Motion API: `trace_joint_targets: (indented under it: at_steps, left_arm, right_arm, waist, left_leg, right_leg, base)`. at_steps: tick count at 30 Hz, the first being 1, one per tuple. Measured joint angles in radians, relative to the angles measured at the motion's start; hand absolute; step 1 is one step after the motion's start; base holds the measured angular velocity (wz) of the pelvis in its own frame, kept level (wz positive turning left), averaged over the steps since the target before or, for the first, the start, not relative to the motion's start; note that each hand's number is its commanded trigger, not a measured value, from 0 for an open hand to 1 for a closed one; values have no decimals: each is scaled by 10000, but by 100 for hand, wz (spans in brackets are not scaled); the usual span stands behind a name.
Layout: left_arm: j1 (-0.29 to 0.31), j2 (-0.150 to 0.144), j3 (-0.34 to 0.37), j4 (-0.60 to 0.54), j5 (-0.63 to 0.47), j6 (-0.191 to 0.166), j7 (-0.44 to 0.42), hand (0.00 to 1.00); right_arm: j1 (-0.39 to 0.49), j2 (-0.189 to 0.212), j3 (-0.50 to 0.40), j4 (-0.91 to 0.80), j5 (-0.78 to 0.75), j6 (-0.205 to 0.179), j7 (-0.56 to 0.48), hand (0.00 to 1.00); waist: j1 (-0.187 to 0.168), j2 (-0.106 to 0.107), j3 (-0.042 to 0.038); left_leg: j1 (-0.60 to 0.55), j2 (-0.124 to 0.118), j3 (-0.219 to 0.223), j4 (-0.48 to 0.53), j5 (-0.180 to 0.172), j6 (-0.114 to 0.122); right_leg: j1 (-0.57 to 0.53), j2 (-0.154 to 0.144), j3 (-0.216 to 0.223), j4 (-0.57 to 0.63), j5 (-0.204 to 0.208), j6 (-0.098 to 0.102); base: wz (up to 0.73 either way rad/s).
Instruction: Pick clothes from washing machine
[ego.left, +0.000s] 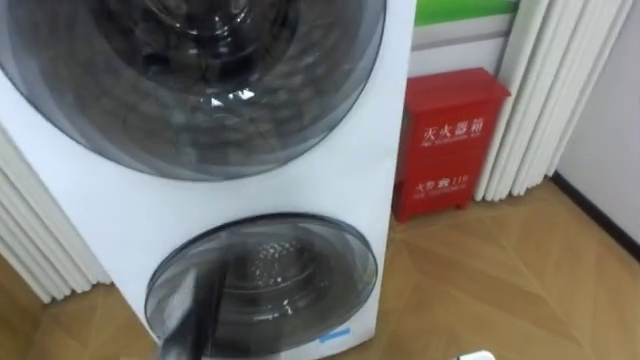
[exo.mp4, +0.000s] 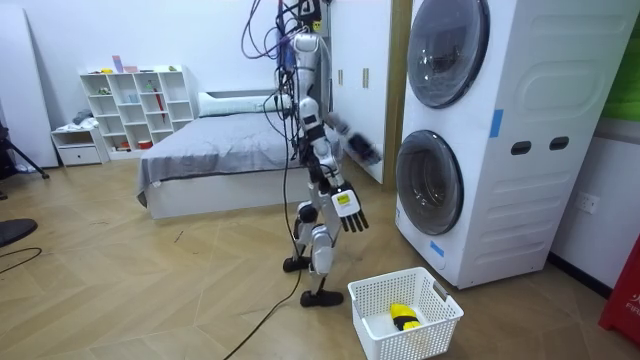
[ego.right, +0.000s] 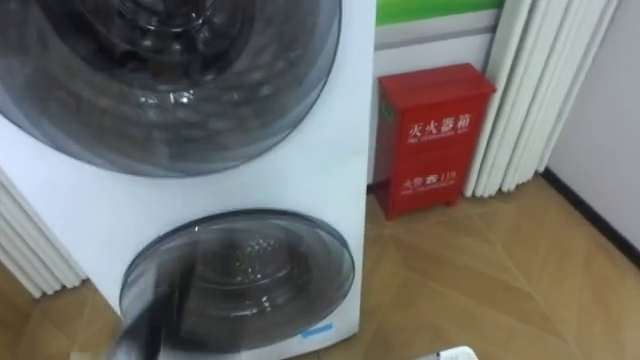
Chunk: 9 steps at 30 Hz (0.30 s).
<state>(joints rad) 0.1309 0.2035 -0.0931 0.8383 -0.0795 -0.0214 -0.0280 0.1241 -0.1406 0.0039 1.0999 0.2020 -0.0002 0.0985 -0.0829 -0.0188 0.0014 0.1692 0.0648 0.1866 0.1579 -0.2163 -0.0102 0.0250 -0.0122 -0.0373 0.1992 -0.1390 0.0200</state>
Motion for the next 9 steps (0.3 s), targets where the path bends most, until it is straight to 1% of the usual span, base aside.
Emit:
trace_joint_targets:
  at_steps: [1, 2, 3, 4, 5, 6, 7, 8, 9]
  left_arm:
    - [196, -17, 215, 423, 16, 0, 105, 0]
    - [574, -59, 772, 1294, 6, -32, 333, 0]
    - [962, -79, 1245, 1870, -37, -59, 589, 0]
    - [1153, -86, 1415, 2106, -50, -79, 707, 0]
    - [1320, -98, 1699, 2551, -46, -101, 949, 0]
    - [1407, -137, 1801, 2872, -35, -184, 1174, 0]
    - [1435, -162, 1837, 3037, 35, -228, 1306, 0]
    - [1460, -240, 1902, 3344, 262, -248, 1517, 0]
    - [1488, -365, 1909, 3602, 593, -227, 1753, 0]
  right_arm:
    - [53, 48, -45, 104, 121, -15, 6, 0]
    - [174, 110, -125, 286, 366, -46, 18, 0]
    - [277, 129, -253, 337, 445, -54, 46, 0]
    - [286, 121, -274, 398, 438, -83, 58, 0]
    - [225, 121, -274, 670, 447, -220, 85, 0]
    - [125, 117, -279, 954, 441, -239, 150, 0]
    - [42, 117, -280, 1065, 442, -242, 154, 0]
    - [-71, 118, -276, 1186, 443, -253, 180, 0]
    - [-130, 122, -278, 1301, 449, -281, 233, 0]
  waist:
    - [91, -31, 1]
    - [286, -145, -67]
    - [442, -155, -62]
    - [522, -154, -65]
    - [622, -144, -58]
    - [657, -73, -16]
    - [667, -38, 7]
    - [710, 26, 46]
    - [728, 71, 57]
  left_leg:
    - [-3, 24, -13, -11, -11, -18]
    - [40, 88, -28, -47, -44, -72]
    - [169, 139, -25, -111, -96, -147]
    - [207, 144, -33, -114, -124, -179]
    - [229, 128, -101, -104, -167, -199]
    - [206, 128, -98, -107, -246, -192]
    - [191, 128, -102, -111, -273, -194]
    - [176, 118, -111, -114, -312, -167]
    - [168, 115, -166, -130, -358, -140]
  right_leg:
    - [2, 23, -18, -36, 7, -11]
    - [118, 61, -237, -200, 70, -106]
    - [306, 103, -478, -334, 112, -164]
    - [365, 103, -521, -358, 111, -163]
    - [467, 78, -596, -466, 113, -161]
    - [489, 63, -745, -502, 111, -158]
    - [489, 53, -789, -500, 110, -156]
    - [489, 31, -871, -487, 110, -154]
    - [492, 22, -927, -483, 108, -147]
  base:
    - [3]
    - [0]
    - [0]
    - [4]
    - [16]
    - [22]
    - [21]
    - [15]
    - [10]
